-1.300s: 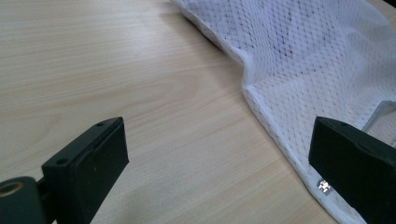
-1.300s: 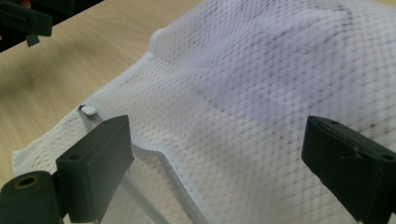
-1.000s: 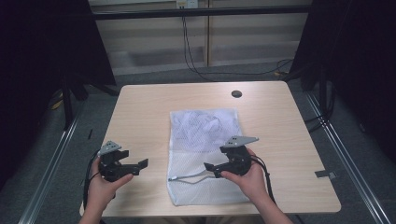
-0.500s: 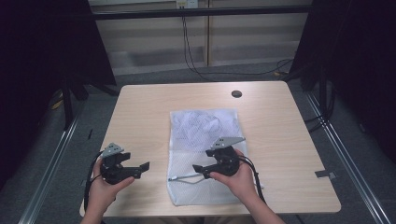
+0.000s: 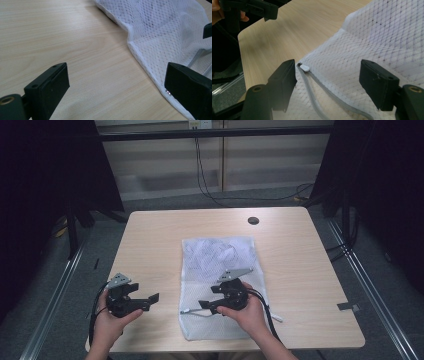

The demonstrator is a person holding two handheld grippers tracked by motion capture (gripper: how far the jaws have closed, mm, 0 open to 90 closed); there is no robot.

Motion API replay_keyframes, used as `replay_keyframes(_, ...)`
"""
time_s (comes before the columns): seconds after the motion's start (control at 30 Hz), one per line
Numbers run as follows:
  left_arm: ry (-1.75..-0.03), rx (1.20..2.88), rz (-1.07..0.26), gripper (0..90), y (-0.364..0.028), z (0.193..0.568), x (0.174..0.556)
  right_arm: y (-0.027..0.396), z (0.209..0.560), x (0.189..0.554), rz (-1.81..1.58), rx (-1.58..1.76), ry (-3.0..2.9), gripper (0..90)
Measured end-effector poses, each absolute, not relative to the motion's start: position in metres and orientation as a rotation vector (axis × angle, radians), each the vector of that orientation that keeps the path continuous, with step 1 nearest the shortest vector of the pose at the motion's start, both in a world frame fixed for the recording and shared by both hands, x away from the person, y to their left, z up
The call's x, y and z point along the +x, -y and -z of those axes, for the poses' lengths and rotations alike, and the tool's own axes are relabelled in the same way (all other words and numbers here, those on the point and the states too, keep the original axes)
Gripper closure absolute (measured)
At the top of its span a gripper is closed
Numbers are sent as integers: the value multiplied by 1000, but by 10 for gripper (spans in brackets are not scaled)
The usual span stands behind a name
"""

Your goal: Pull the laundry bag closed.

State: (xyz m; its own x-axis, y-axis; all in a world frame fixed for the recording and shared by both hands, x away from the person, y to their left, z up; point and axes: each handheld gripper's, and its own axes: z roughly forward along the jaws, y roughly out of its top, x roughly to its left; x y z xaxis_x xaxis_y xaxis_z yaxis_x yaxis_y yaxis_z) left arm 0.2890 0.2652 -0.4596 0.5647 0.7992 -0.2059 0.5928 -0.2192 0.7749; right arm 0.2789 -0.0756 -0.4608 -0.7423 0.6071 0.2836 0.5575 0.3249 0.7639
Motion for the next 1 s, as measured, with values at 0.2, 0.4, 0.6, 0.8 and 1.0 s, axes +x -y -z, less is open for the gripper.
replay_keyframes(0.2, -1119, 1925, -292, 55, -265, 460, 289, 71, 464, 281, -1424, 1173, -2545, 342)
replay_keyframes(0.4, -1118, 1923, -290, 57, -265, 459, 289, 66, 466, 281, -1438, 1214, -2537, 370)
replay_keyframes(0.6, -1114, 1923, -287, 58, -265, 460, 289, 62, 468, 282, -1441, 1243, -2545, 390)
replay_keyframes(0.8, -1117, 1921, -280, 58, -265, 460, 289, 59, 469, 282, -1445, 1276, -2532, 429)
replay_keyframes(1.0, -1119, 1922, -277, 58, -265, 460, 289, 57, 471, 283, -1428, 1324, -2545, 450)
